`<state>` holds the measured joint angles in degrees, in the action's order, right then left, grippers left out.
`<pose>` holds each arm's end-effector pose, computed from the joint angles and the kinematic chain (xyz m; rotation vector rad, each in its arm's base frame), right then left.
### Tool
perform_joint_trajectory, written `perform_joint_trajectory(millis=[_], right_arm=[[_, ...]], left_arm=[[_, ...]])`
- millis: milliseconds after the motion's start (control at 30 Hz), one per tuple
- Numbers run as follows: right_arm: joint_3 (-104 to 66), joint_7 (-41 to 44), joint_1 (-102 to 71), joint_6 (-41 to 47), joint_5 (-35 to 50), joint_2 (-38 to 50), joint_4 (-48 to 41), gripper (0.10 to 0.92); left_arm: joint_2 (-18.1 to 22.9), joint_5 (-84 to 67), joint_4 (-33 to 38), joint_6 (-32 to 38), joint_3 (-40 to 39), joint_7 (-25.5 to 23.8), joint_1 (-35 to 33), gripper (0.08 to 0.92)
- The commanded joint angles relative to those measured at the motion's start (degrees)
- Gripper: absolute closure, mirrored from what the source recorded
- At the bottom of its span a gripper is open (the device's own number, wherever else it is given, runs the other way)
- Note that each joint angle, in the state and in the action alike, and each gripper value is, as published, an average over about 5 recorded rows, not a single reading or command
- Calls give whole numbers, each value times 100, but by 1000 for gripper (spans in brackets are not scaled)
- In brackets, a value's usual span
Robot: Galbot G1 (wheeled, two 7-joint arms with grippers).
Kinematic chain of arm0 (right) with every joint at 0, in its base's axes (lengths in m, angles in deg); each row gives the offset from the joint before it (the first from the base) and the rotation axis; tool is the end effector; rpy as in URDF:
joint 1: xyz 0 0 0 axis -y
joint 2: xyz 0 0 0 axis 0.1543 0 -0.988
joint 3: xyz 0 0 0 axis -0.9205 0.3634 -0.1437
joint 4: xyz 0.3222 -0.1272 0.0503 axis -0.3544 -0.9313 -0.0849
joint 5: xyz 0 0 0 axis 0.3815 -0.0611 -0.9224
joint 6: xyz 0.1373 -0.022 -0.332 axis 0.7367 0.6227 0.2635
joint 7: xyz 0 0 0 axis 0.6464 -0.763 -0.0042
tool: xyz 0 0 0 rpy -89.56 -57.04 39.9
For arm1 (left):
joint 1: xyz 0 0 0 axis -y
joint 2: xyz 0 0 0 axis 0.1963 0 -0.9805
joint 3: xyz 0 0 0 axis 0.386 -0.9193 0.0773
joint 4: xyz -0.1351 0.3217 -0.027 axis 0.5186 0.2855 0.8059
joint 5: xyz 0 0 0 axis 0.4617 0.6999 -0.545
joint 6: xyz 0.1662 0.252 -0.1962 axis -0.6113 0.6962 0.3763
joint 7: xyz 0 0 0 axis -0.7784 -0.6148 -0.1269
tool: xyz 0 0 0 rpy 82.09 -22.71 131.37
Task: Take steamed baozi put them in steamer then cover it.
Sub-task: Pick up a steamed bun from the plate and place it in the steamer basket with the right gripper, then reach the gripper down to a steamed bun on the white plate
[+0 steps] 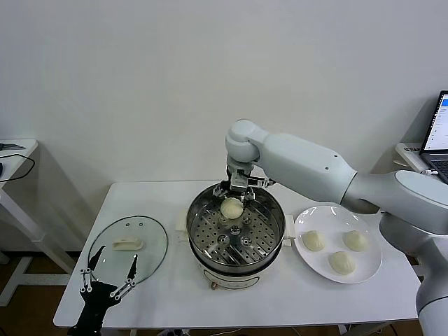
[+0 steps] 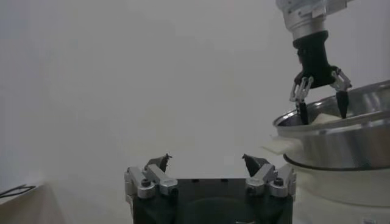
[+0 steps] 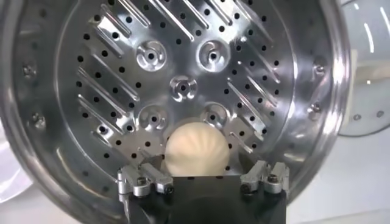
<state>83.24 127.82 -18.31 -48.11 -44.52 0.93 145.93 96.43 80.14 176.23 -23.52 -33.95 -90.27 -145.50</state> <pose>0.5657 0.1301 -0.0438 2.0698 -0.3986 2.2795 0.1127 0.1053 -0.3392 0.1794 2.9843 0.5055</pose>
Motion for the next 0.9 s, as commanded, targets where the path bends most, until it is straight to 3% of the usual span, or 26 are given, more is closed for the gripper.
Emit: perform_joint_trajectory(millis=[33,200,433,633,900], right_arm=[[-516,562,461,1209,1537,1322,461,202],[-243,288,725,1881,2500,2370,-179,203],[290,-156,235,2272,2804,3244,-1044,203],[412,-629,-485,2706,2863,3631,-886,203],[562,-1281,-1146,3141,2766,3497,-639,203]], left_arm=[[-18,0,-12,-10,11,0,7,177],[-102,1,-47,-18,29,-4,42,177],[-168,0,-49,-50,-29,-12,103,177],[-176,0,-31,-67,-41,-7,150,177],[-166,0,-35,-51,-39,0,132,177]])
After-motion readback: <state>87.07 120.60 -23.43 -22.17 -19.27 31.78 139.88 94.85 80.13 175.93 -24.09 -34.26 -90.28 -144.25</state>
